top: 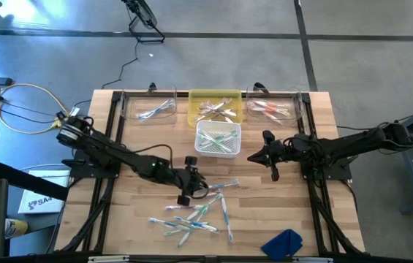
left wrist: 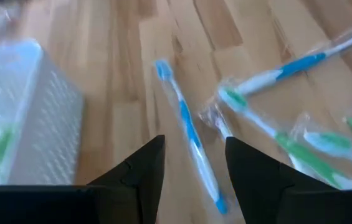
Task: Pick & Place Toothbrushes
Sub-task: Put the blue toothbrush into the left transparent bin
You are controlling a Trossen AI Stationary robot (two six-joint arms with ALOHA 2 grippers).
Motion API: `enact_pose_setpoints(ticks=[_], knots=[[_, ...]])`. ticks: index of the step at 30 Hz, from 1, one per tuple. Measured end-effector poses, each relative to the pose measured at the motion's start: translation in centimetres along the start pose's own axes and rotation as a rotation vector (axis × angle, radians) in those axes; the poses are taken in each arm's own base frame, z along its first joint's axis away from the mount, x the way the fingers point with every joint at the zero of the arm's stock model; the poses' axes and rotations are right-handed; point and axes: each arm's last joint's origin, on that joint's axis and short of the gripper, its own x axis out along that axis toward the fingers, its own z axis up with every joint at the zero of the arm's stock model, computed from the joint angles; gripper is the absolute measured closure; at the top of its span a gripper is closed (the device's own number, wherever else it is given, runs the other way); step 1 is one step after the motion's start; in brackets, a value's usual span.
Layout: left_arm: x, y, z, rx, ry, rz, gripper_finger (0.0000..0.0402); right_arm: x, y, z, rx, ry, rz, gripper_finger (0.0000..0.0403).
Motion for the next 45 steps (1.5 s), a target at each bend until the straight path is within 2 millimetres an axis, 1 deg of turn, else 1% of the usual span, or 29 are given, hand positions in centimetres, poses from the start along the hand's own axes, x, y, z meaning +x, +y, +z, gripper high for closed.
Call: enact_pose_setpoints(ticks=[4, 14, 26, 34, 40, 42, 45], knots=[[0.9, -0.3, -0.6, -0.067, 0.032, -0.016, 0.0238, 0.0, 0.0, -0.1, 0.0, 0.008, -0.003, 0.0399], [3.6, -1.1, -2.6, -0.074, 0.108, -0.016, 0.0238, 0.0, 0.0, -0.1, -0.022, 0.013, -0.012, 0.04], [5.8, -1.8, -4.2, -0.134, 0.145, -0.014, 0.0238, 0.0, 0.0, -0.1, -0.022, 0.012, -0.012, 0.0401], [6.7, -2.1, -4.8, -0.207, 0.147, -0.003, 0.0238, 0.0, 0.0, -0.1, -0.022, 0.012, -0.012, 0.0401], [7.0, -1.7, -5.0, -0.252, 0.152, 0.003, 0.024, 0.0, 0.0, -0.1, -0.022, 0.013, -0.012, 0.0401], [7.1, -1.5, -5.0, -0.256, 0.15, 0.004, 0.0249, 0.0, 0.0, -0.1, -0.022, 0.013, -0.012, 0.0401], [7.2, -1.4, -5.0, -0.261, 0.146, -0.002, 0.0275, 0.0, 0.0, -0.1, -0.022, 0.013, -0.012, 0.0401]])
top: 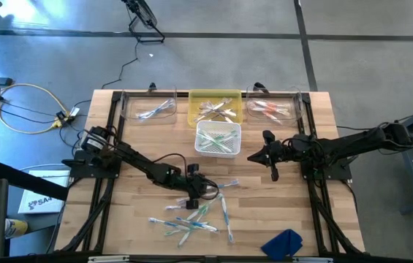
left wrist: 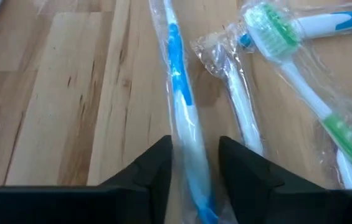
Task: Pick & Place Toothbrushes
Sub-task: Put the blue toothbrush into the left transparent bin
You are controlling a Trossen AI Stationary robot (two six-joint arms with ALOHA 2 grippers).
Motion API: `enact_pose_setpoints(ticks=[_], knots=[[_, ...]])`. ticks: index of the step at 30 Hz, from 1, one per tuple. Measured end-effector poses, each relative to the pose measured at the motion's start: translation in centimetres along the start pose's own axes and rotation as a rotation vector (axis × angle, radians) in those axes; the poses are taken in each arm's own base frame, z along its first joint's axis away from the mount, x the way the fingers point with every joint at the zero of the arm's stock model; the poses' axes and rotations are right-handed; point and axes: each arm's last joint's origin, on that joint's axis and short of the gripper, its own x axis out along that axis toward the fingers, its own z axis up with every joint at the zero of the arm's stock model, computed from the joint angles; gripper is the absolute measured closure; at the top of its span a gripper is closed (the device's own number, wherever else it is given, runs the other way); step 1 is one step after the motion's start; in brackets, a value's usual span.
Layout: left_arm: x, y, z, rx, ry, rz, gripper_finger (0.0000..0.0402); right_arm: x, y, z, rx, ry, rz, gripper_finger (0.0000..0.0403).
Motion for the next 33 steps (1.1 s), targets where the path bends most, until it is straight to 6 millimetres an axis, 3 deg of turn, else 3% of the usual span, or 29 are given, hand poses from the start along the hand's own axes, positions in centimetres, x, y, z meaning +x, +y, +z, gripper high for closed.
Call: enact_pose_setpoints(ticks=[9, 15, 19, 23, 27, 33], knots=[[0.1, 0.2, 0.1, 0.016, -0.015, 0.011, 0.0383, 0.0, 0.0, 0.0, 0.0, 0.001, 0.011, 0.0401], [0.2, 0.2, 0.5, 0.036, -0.037, 0.022, 0.0376, 0.0, 0.0, 0.0, 0.004, 0.002, 0.012, 0.0401], [-0.4, 0.1, 2.0, 0.075, -0.08, 0.019, 0.0381, 0.0, 0.0, 0.0, 0.004, 0.002, 0.012, 0.0401], [-2.4, 0.5, 3.7, 0.119, -0.078, 0.033, 0.0389, 0.0, 0.0, -0.1, 0.005, 0.012, 0.012, 0.0401], [-5.6, 1.4, 5.4, 0.157, -0.052, 0.081, 0.0389, 0.0, 0.0, -0.2, 0.01, 0.028, 0.01, 0.0401], [-12.1, 3.2, 7.1, 0.203, -0.007, 0.206, 0.0384, 0.0, 0.1, -0.4, 0.011, 0.039, 0.016, 0.0401]])
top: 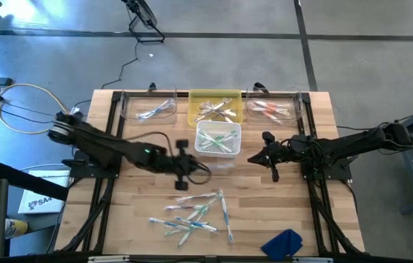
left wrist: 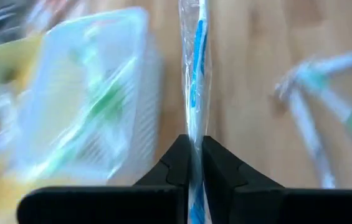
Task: Pick & Place Toothbrushes
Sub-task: Put the blue toothbrush into the left transparent bin
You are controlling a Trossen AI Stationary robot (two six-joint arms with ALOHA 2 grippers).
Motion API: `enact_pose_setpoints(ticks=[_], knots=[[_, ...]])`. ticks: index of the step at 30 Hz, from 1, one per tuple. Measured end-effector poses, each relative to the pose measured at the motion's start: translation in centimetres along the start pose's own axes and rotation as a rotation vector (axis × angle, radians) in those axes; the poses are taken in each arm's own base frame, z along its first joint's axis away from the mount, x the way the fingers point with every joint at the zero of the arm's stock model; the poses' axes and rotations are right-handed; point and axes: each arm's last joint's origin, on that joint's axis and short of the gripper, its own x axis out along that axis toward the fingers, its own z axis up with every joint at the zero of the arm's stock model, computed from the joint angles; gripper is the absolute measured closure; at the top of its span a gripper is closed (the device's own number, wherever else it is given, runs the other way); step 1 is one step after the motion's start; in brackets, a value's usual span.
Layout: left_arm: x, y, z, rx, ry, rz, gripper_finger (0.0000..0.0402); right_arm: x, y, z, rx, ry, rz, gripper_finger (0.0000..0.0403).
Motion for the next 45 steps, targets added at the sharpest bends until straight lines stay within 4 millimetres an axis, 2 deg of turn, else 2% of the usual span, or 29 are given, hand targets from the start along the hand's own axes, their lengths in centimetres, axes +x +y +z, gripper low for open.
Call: enact_pose_setpoints(ticks=[2, 7, 11, 15, 20, 28, 38, 42, 45], knots=[[-2.1, 1.0, 0.5, -0.005, -0.012, 0.046, 0.0383, 0.0, 0.0, 0.0, 0.0, 0.003, 0.002, 0.0401], [-7.0, 3.6, 0.0, -0.017, -0.013, 0.179, 0.0382, 0.0, 0.0, 0.1, -0.004, -0.009, 0.003, 0.0401], [-10.0, 5.4, -1.1, -0.042, -0.002, 0.293, 0.0381, 0.0, 0.0, 0.2, -0.006, -0.02, 0.004, 0.0401], [-11.6, 7.4, -2.5, -0.099, 0.051, 0.376, 0.0381, 0.0, 0.0, 0.2, -0.007, -0.021, 0.004, 0.0401], [-12.0, 9.7, -4.3, -0.154, 0.183, 0.46, 0.0381, 0.0, 0.0, 0.2, -0.006, -0.019, 0.003, 0.0401], [-11.7, 13.1, -5.9, -0.263, 0.321, 0.545, 0.038, 0.0, 0.0, 0.1, -0.006, -0.013, -0.004, 0.0401], [-11.9, 15.5, -7.3, -0.228, 0.452, 0.52, 0.038, 0.0, 0.0, 0.1, -0.006, -0.011, -0.005, 0.0401], [-12.2, 16.3, -8.1, -0.266, 0.492, 0.522, 0.038, 0.0, 0.0, 0.1, -0.006, -0.011, -0.005, 0.0401], [-12.0, 16.7, -9.4, -0.316, 0.521, 0.512, 0.038, 0.0, 0.0, 0.1, -0.006, -0.011, -0.005, 0.0401]])
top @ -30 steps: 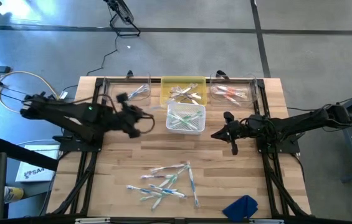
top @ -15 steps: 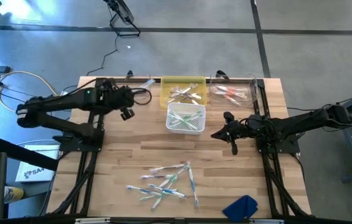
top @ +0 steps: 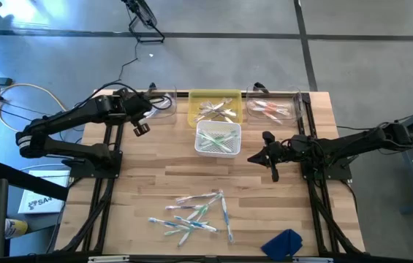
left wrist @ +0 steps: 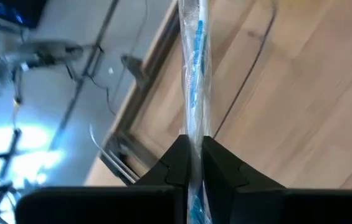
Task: Pick & Place Toothbrushes
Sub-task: Put the blue toothbrush into the left transparent bin
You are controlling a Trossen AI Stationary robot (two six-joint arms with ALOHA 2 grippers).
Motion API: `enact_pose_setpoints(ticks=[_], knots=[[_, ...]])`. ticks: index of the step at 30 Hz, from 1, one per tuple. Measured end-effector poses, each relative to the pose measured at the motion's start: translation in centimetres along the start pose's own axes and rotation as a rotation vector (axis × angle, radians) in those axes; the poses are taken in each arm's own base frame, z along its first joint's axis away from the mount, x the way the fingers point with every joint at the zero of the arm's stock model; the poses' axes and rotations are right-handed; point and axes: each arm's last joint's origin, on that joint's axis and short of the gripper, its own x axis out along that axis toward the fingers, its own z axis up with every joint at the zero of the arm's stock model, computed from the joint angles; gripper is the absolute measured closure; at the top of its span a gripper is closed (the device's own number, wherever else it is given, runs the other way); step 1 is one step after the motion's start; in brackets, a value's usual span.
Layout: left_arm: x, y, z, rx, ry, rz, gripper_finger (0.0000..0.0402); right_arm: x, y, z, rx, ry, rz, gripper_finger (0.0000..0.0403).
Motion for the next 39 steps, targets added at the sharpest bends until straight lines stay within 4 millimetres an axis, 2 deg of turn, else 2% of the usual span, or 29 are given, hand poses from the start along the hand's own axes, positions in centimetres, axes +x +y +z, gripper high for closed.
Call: enact_pose_setpoints(ticks=[7, 12, 18, 25, 39], knots=[[4.5, 0.2, -1.9, -0.058, 0.091, -0.02, 0.0389, 0.0, 0.0, 0.1, -0.001, -0.006, 0.0, 0.0401], [7.4, 1.2, -1.7, -0.107, -0.025, -0.112, 0.0387, 0.0, 0.0, 0.1, 0.001, -0.006, 0.001, 0.0401], [9.0, 3.5, -2.5, -0.204, 0.013, -0.105, 0.0387, 0.0, 0.0, 0.1, 0.026, -0.007, 0.0, 0.0401], [11.0, 5.2, -3.3, -0.296, 0.043, -0.208, 0.0387, 0.0, 0.0, 0.1, 0.026, -0.008, -0.003, 0.0401], [15.4, 4.7, -2.7, -0.345, 0.146, -0.282, 0.0378, 0.0, 0.0, 0.1, 0.026, -0.007, -0.003, 0.0401]])
